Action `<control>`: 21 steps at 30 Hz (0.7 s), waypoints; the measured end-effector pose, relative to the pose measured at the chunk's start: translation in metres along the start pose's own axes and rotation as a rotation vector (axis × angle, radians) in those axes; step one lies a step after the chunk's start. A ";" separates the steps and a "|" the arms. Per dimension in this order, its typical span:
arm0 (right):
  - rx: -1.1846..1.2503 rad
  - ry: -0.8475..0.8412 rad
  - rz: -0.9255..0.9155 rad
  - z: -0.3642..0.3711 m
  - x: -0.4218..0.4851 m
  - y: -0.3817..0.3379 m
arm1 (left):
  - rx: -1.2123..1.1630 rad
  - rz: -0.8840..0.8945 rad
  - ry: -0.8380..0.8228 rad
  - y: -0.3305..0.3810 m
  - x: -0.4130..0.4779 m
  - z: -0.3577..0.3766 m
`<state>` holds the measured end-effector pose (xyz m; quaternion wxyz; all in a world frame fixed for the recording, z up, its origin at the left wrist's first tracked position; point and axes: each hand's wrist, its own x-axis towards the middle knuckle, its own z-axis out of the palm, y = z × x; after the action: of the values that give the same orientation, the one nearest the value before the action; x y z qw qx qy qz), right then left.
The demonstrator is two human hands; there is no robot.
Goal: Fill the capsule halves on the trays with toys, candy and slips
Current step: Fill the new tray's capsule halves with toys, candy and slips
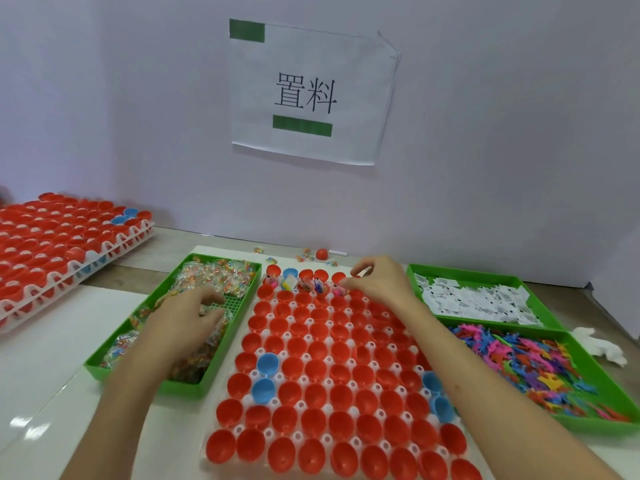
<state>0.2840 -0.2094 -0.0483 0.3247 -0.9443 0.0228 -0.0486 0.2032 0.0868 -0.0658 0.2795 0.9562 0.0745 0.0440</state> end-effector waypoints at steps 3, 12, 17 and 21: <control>0.086 0.087 -0.039 -0.015 -0.012 0.005 | 0.141 0.071 0.057 -0.011 -0.019 0.008; 0.470 0.644 -0.195 -0.046 -0.147 0.072 | 0.289 0.111 0.033 -0.017 -0.025 0.023; 0.365 0.990 -0.243 -0.058 -0.161 0.104 | 0.287 0.083 -0.016 -0.017 -0.032 0.020; 0.371 1.002 -0.215 -0.062 -0.152 0.119 | 0.269 0.072 0.011 -0.017 -0.047 0.020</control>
<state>0.1245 -0.3296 -0.0846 0.4284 -0.7294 0.0689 -0.5288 0.1576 0.0826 -0.0940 0.1466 0.9869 0.0469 0.0489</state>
